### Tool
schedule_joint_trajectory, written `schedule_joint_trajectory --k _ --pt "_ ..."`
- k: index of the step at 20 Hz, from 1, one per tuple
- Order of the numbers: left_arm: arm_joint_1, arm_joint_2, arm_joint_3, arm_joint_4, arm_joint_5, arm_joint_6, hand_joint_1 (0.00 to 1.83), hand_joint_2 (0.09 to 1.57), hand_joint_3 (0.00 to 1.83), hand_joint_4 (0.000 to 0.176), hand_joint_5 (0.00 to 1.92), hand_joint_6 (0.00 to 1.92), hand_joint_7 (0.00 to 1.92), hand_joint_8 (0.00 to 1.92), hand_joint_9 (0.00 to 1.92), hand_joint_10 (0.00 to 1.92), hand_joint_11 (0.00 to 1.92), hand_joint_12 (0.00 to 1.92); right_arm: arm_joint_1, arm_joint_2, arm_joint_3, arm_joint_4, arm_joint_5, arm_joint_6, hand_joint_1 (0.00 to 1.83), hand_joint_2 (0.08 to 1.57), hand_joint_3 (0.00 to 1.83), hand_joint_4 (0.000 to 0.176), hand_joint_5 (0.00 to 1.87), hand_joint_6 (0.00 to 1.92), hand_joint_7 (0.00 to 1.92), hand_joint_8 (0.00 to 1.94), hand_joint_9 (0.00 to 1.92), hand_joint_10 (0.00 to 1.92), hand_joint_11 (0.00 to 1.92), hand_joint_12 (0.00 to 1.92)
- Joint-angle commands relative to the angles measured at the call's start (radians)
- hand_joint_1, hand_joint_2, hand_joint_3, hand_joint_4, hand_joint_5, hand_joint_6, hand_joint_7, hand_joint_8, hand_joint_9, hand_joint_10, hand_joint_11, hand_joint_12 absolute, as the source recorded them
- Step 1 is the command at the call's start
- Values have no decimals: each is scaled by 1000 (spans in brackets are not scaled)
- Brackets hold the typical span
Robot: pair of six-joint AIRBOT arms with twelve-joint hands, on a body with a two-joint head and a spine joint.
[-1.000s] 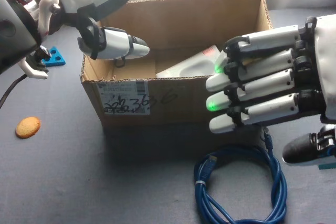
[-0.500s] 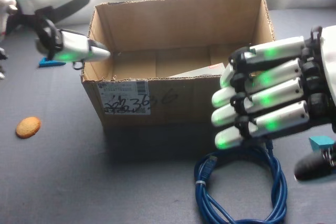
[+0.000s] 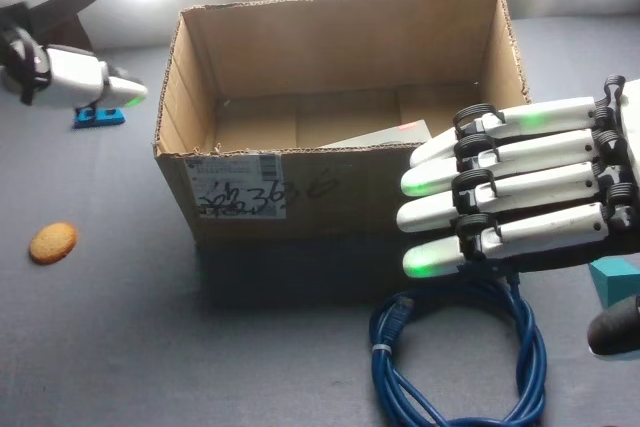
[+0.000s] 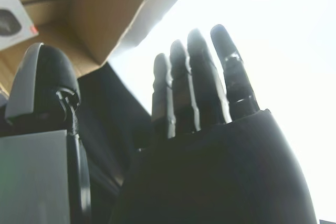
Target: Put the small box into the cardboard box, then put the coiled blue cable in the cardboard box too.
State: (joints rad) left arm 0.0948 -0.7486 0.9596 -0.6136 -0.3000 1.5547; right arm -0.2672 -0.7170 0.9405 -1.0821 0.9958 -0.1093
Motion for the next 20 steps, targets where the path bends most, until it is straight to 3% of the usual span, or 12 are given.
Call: schedule_joint_trajectory --k 1,3,5,6,7,9,13,14,20 --pt "-2 23 6 16 -82 5 868 1136 8 0 338 1 376 1 349 1 0 695 7 14 -7 72 62 9 1169 938 0 0 117 0 30 5 7 1 0 227" --pt "25 48 3 16 -81 4 871 1131 2 0 351 2 396 4 367 4 0 721 11 24 -15 49 46 51 1143 939 0 0 80 1 1 0 0 0 0 220" --pt "46 71 -2 18 -82 4 855 1128 0 0 366 4 417 7 394 9 0 756 11 32 -19 35 32 65 1256 913 0 0 60 3 0 0 0 0 0 384" --pt "60 73 -1 17 -83 4 826 1153 6 0 327 0 363 1 335 2 0 674 -1 33 -19 -3 20 75 1333 868 0 0 105 8 13 1 26 6 0 604" --pt "75 81 -5 15 -87 3 834 1148 1 0 345 5 373 5 344 5 0 712 -29 28 -22 -62 -6 52 1364 855 0 0 118 7 34 5 62 15 0 744" --pt "105 97 -18 8 -93 3 855 1136 0 0 353 6 375 4 352 6 0 724 -57 26 -13 -69 0 25 1424 895 5 0 134 6 85 10 115 22 0 917" --pt "181 126 -54 -8 -132 -19 868 1136 0 0 360 1 390 5 365 7 0 719 -113 -17 14 -69 -50 -58 1486 978 14 0 142 5 111 2 124 7 0 778" --pt "198 132 -62 -1 -135 -30 870 1136 0 0 362 1 389 3 363 4 0 696 -132 -27 16 -70 -63 -80 1513 981 10 0 147 4 120 3 148 12 0 844" --pt "313 164 -125 -22 -182 -62 844 1128 0 0 391 4 426 3 413 7 0 791 -180 -83 50 -72 -100 -97 1515 1015 4 0 130 0 115 2 148 5 0 777"
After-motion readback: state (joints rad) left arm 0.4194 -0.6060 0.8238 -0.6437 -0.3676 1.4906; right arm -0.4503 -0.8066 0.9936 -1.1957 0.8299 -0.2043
